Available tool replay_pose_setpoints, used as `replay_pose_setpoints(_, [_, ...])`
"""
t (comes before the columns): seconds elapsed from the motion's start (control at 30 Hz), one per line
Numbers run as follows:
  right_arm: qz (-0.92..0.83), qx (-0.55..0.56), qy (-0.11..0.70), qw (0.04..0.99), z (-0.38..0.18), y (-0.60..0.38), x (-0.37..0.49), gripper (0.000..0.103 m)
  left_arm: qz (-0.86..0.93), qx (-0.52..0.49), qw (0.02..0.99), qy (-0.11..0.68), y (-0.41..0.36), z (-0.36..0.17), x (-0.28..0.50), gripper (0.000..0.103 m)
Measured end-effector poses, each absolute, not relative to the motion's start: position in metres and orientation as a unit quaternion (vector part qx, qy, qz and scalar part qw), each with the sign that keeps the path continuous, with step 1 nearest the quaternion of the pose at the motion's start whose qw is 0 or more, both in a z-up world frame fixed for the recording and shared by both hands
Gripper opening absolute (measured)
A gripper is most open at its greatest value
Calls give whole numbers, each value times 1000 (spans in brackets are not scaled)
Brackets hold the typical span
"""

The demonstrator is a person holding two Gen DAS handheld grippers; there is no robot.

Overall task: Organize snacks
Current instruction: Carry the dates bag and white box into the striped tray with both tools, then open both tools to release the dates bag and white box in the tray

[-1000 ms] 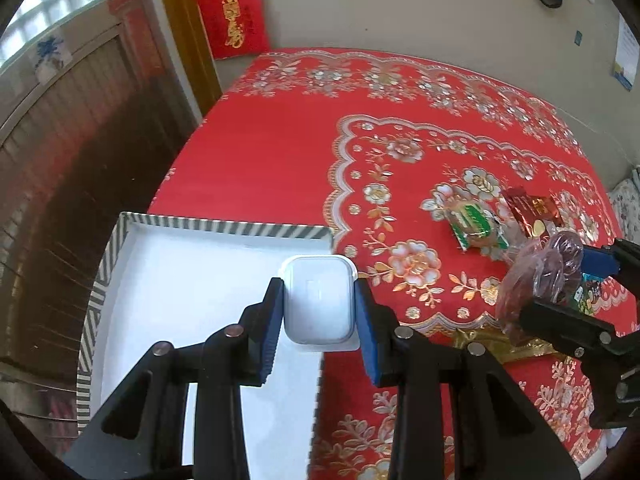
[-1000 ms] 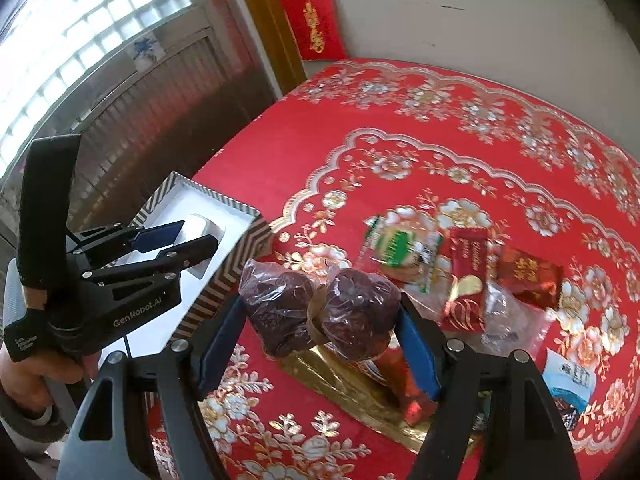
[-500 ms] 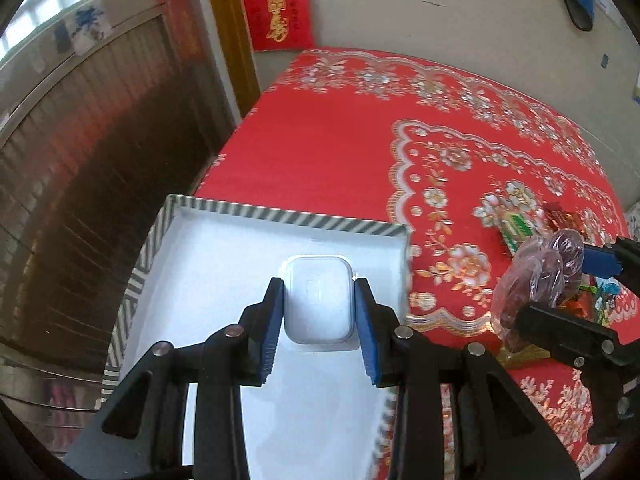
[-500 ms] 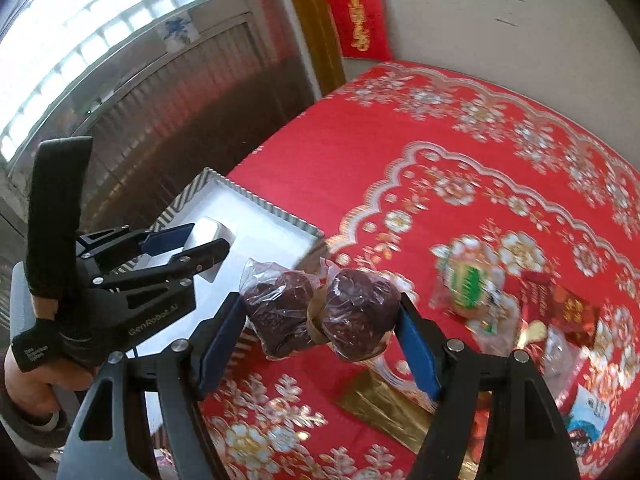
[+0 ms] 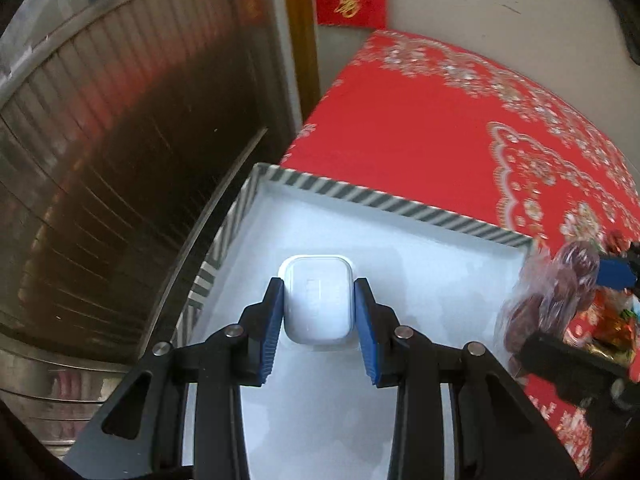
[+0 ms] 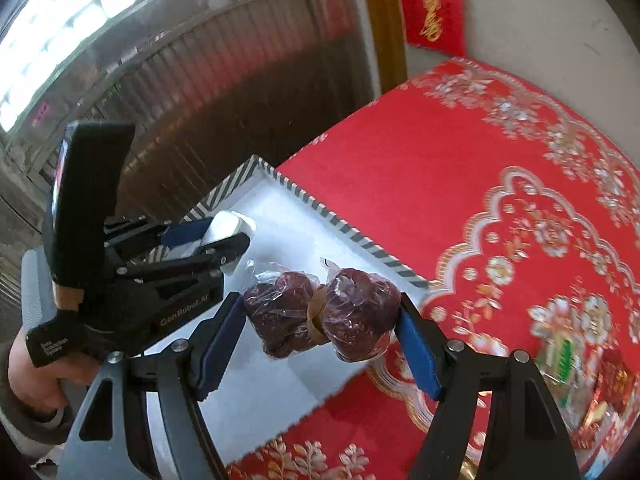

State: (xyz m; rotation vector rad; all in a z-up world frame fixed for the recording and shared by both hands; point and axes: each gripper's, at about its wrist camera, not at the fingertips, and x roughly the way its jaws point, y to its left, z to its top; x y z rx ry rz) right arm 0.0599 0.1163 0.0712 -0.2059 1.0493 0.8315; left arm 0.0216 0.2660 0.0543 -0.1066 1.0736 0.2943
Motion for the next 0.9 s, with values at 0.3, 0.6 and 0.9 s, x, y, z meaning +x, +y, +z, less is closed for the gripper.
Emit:
replay_pose_setpoints(0.3, [374,-121,511,765,46,138,70,74,142,-59,837,525,282,32,39,37])
replay_pose_setpoints(0.6, [371,-131,527,753,33,142,74,75,142,-59,835,528,283,25,47,37])
replay_pose_setpoints(0.9, [376,-127,533,747,27,146,80,76,158,-65,831,529,289,21,46,75])
